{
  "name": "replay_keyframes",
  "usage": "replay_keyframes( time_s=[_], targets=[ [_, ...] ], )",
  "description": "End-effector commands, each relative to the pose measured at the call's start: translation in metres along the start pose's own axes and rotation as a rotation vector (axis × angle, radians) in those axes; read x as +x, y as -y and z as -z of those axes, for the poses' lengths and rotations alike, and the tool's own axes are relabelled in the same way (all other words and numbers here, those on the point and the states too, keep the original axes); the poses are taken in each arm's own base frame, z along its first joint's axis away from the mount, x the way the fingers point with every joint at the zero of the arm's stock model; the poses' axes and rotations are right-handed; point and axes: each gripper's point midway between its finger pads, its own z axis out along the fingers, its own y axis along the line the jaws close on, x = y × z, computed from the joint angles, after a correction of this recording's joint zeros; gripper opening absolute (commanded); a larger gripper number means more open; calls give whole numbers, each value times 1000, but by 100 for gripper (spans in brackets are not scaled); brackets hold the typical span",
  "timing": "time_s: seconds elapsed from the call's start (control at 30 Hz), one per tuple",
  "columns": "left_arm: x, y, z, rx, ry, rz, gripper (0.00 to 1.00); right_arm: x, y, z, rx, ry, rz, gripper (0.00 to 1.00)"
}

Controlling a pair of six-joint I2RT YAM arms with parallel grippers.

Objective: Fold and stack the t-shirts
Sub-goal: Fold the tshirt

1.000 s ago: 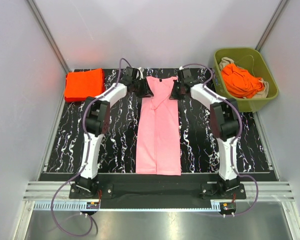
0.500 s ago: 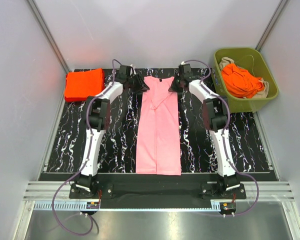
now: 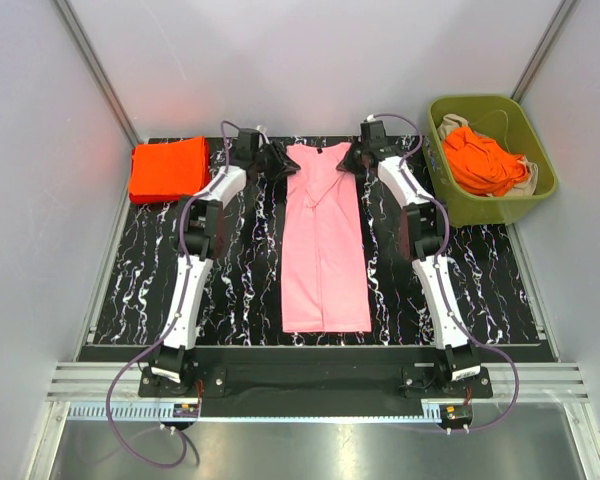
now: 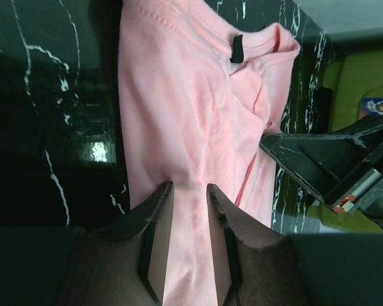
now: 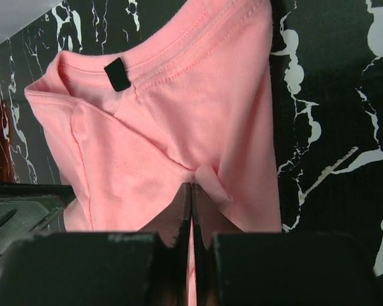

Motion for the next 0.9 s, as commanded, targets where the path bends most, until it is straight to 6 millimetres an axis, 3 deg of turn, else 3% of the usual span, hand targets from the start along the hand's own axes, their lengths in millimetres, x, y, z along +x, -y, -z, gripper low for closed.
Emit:
replay_keyframes(
  time_s=[0.0, 0.03, 0.07, 0.1, 0.13, 0.17, 0.23, 0.27, 0.3, 0.37, 0.43, 0.47, 0.5, 0.53, 0.57, 0.6, 0.63, 0.67, 0.7, 0.73, 0.77, 0.8, 0.83, 0.87],
  targets=[
    [-35, 46, 22, 142, 57, -54, 33, -5, 2, 3, -20, -20, -19, 4],
    [-31, 50, 27, 156, 36, -62, 35, -13, -7, 12, -43, -10, -10, 5],
    [-38, 75, 44, 186, 51, -105, 36, -16, -14, 18, -62, -13, 0, 6],
    [-38, 84, 53, 198, 51, -121, 38, -33, -27, 36, -82, 17, 13, 8],
    [-28, 77, 57, 179, 31, -119, 40, -33, -28, 42, -80, 13, 17, 9],
    [-35, 104, 79, 206, 58, -153, 41, -38, -33, 51, -85, 21, 36, 10],
    [-28, 101, 92, 179, 57, -170, 44, -54, -47, 80, -100, 50, 62, 14],
    [-31, 117, 109, 188, 73, -194, 45, -58, -52, 90, -112, 53, 70, 16],
    [-28, 115, 116, 158, 64, -190, 45, -65, -61, 109, -124, 67, 83, 20],
    [-25, 118, 136, 120, 62, -219, 46, -71, -61, 126, -121, 76, 108, 23],
    [-6, 95, 146, 18, 21, -209, 46, -68, -58, 147, -95, 64, 107, 27],
    [-4, 105, 164, 7, 37, -219, 46, -67, -53, 154, -79, 62, 93, 28],
    [21, 75, 165, -65, -8, -178, 46, -58, -50, 167, -64, 40, 74, 29],
    [27, 87, 185, -60, 8, -191, 46, -51, -47, 172, -55, 21, 47, 31],
    [43, 79, 191, -92, -7, -185, 46, -48, -53, 194, -58, 13, 31, 32],
    [78, 50, 194, -149, -74, -153, 46, -22, -38, 195, -19, -52, -5, 32],
    [90, 62, 213, -135, -66, -202, 46, -7, -32, 202, 7, -90, -63, 33],
    [109, 56, 220, -154, -88, -214, 47, 10, -28, 211, 20, -127, -94, 33],
    [132, 54, 228, -184, -100, -237, 48, 43, -11, 228, 71, -187, -136, 33],
    [169, 29, 235, -229, -161, -225, 49, 62, -4, 237, 103, -213, -178, 33],
    [182, 41, 251, -202, -150, -263, 49, 72, -10, 261, 101, -194, -166, 32],
    [209, 42, 254, -198, -190, -292, 49, 112, 14, 264, 160, -254, -178, 33],
    [239, 22, 262, -227, -248, -271, 50, 128, 19, 272, 178, -270, -168, 33],
    [249, 29, 274, -200, -238, -281, 50, 142, 25, 280, 195, -278, -162, 33]
  ],
)
